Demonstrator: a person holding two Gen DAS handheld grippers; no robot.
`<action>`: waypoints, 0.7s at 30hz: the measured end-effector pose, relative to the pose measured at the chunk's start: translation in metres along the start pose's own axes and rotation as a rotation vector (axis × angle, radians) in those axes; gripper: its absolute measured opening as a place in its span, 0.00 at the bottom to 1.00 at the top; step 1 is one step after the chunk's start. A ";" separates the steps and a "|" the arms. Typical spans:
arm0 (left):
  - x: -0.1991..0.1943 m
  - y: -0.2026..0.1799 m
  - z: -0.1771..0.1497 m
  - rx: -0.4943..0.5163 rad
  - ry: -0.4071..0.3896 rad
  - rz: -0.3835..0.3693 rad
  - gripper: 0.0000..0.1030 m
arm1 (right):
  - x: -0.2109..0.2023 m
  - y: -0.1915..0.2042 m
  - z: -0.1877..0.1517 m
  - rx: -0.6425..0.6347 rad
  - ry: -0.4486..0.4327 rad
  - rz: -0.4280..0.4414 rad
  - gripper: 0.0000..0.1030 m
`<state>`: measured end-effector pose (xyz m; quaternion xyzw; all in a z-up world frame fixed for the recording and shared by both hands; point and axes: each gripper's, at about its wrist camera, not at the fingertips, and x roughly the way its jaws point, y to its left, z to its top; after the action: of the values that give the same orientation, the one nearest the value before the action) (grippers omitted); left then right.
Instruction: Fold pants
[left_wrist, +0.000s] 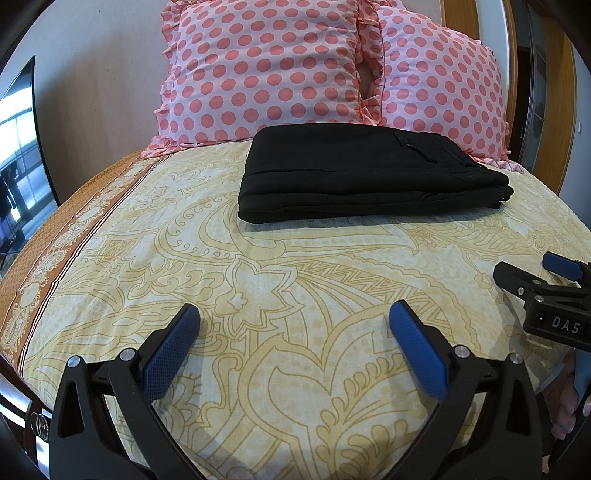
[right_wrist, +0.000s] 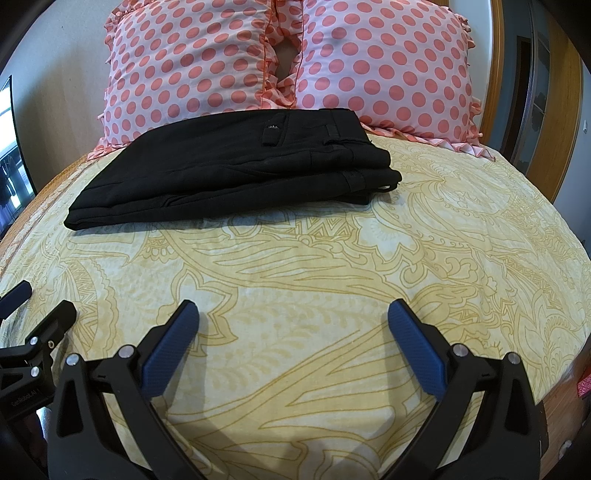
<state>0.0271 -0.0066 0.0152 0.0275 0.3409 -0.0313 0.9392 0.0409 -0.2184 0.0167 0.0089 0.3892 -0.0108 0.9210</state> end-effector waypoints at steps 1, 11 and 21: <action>0.000 0.000 0.000 0.000 -0.001 0.000 0.99 | 0.000 0.000 0.000 0.000 0.000 0.000 0.98; 0.001 -0.001 0.002 0.004 -0.002 -0.001 0.99 | 0.000 0.000 0.000 0.000 -0.001 0.000 0.98; 0.003 -0.001 0.004 0.001 0.002 0.004 0.99 | 0.000 0.000 0.000 -0.001 -0.001 0.000 0.98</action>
<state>0.0321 -0.0076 0.0160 0.0286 0.3416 -0.0293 0.9389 0.0408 -0.2187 0.0167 0.0086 0.3889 -0.0106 0.9212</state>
